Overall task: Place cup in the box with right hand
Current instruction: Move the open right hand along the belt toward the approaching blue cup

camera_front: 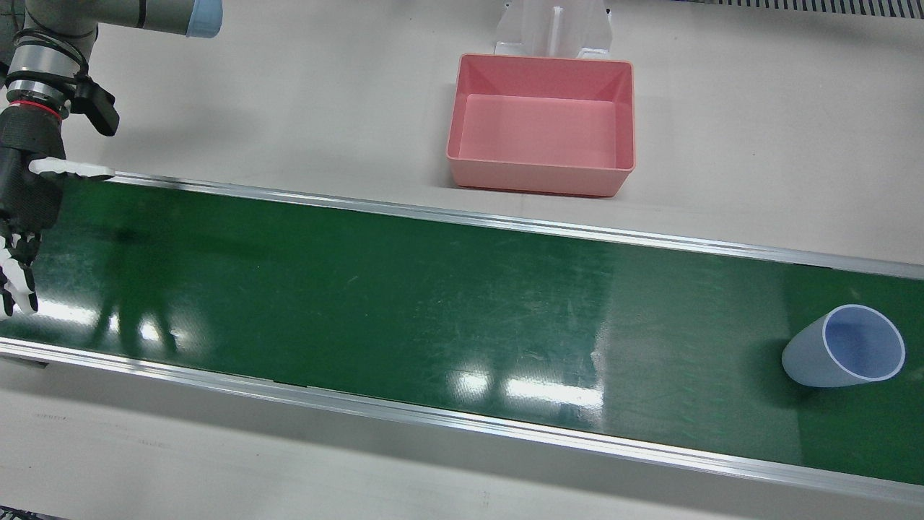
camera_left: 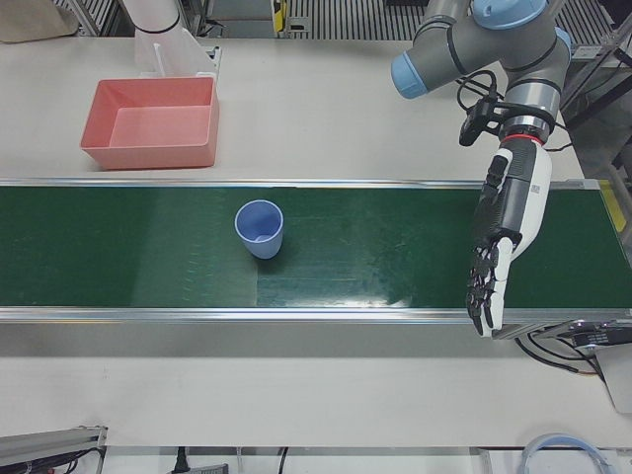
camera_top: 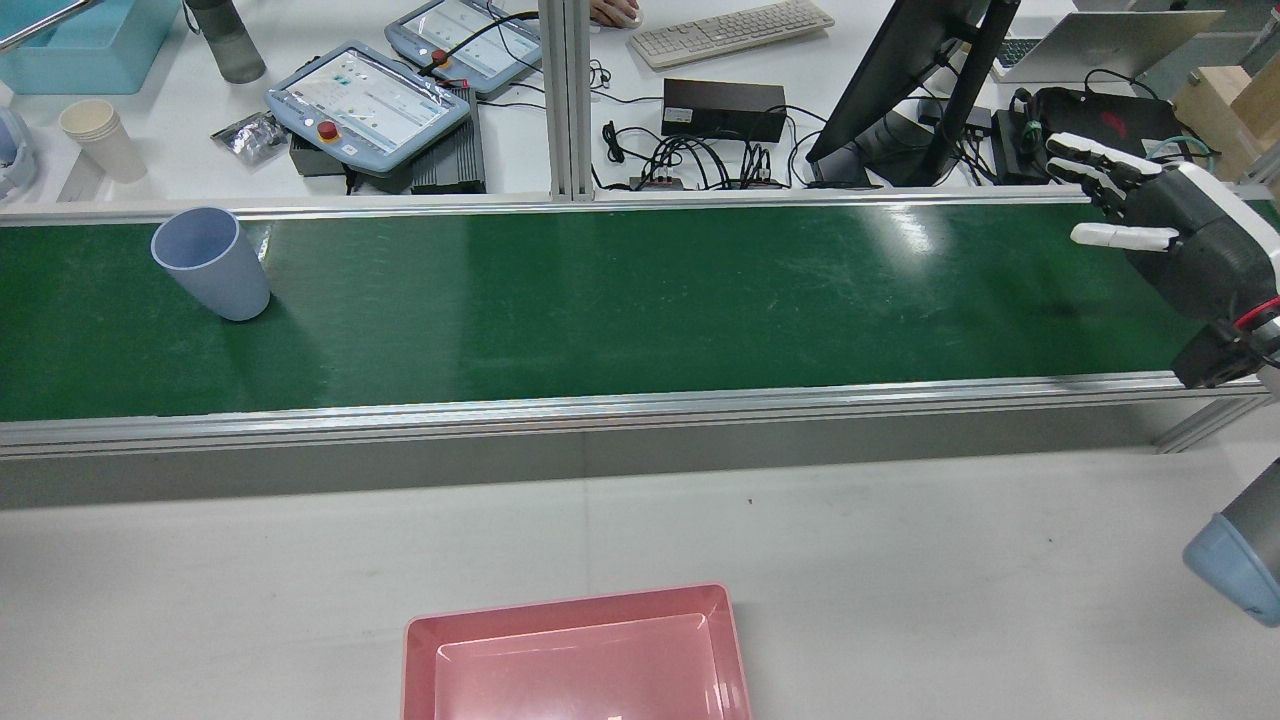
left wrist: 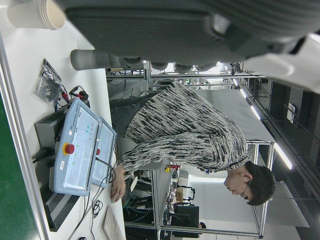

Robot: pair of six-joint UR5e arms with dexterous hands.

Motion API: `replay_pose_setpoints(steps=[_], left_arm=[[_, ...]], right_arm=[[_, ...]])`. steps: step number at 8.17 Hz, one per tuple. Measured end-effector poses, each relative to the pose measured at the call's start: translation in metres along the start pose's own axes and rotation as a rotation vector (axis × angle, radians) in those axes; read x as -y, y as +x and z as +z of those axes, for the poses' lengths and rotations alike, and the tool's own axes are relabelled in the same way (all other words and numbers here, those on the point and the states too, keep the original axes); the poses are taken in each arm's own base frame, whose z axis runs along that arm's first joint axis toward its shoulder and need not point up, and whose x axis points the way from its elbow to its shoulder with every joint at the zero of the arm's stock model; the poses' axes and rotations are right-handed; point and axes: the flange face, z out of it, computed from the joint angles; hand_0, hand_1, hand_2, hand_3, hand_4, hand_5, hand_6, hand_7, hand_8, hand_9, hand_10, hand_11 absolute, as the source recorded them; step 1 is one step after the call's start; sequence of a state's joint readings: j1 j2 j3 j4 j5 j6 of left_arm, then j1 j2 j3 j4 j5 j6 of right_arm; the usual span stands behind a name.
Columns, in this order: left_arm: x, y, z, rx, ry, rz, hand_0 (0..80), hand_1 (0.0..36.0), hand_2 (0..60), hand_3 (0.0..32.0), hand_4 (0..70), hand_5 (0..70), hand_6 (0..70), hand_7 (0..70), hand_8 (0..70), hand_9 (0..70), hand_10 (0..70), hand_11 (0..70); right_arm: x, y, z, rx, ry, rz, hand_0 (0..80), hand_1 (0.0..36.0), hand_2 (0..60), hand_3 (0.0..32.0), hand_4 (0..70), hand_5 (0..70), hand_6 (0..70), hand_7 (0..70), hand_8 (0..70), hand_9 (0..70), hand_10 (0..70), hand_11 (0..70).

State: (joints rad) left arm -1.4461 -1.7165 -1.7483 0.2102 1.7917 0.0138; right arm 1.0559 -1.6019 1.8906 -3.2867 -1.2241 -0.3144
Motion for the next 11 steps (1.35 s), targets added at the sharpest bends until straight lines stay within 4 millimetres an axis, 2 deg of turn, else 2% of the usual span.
replay_pose_setpoints(steps=[1,3,5,7,9,11], left_arm=[[0.0,0.0,0.0,0.0,0.001,0.0,0.0,0.0,0.0,0.0,0.0,0.0,0.0,0.0,0.0,0.0,0.0,0.0],[0.0,0.0,0.0,0.0,0.001,-0.001,0.0,0.0,0.0,0.0,0.0,0.0,0.0,0.0,0.0,0.0,0.0,0.0],[0.001,0.0,0.0,0.0,0.001,-0.001,0.0,0.0,0.0,0.0,0.0,0.0,0.0,0.0,0.0,0.0,0.0,0.0],[0.001,0.0,0.0,0.0,0.001,0.0,0.0,0.0,0.0,0.0,0.0,0.0,0.0,0.0,0.0,0.0,0.0,0.0],[0.001,-0.001,0.0,0.001,0.002,-0.001,0.0,0.0,0.0,0.0,0.0,0.0,0.0,0.0,0.0,0.0,0.0,0.0],[0.001,-0.001,0.0,0.001,0.002,-0.001,0.0,0.0,0.0,0.0,0.0,0.0,0.0,0.0,0.0,0.0,0.0,0.0]], right_arm=[[0.005,0.003,0.0,-0.006,0.009,-0.004,48.6,16.4,4.8,2.4,0.0,6.8,5.0,18.4,12.3,15.8,0.0,1.5],[0.009,0.007,0.002,-0.011,0.017,-0.007,48.8,16.7,6.0,1.6,0.0,6.7,5.1,19.0,12.3,15.8,0.0,1.3],[0.003,0.007,0.008,-0.008,0.006,-0.003,48.9,17.2,6.4,2.6,0.0,6.8,5.2,20.0,12.3,16.0,0.0,0.9],[0.002,0.008,0.009,-0.009,0.003,-0.009,48.5,16.7,5.4,4.6,0.0,7.0,4.8,17.4,12.2,15.5,0.1,1.9],[0.003,0.009,0.01,-0.01,0.0,-0.035,47.2,15.1,5.0,3.0,0.0,6.7,4.5,14.5,12.2,15.1,1.4,3.7],[0.001,0.012,0.012,-0.007,-0.024,-0.041,47.5,15.7,6.8,2.6,0.0,6.6,5.2,19.0,12.2,15.9,0.3,2.1]])
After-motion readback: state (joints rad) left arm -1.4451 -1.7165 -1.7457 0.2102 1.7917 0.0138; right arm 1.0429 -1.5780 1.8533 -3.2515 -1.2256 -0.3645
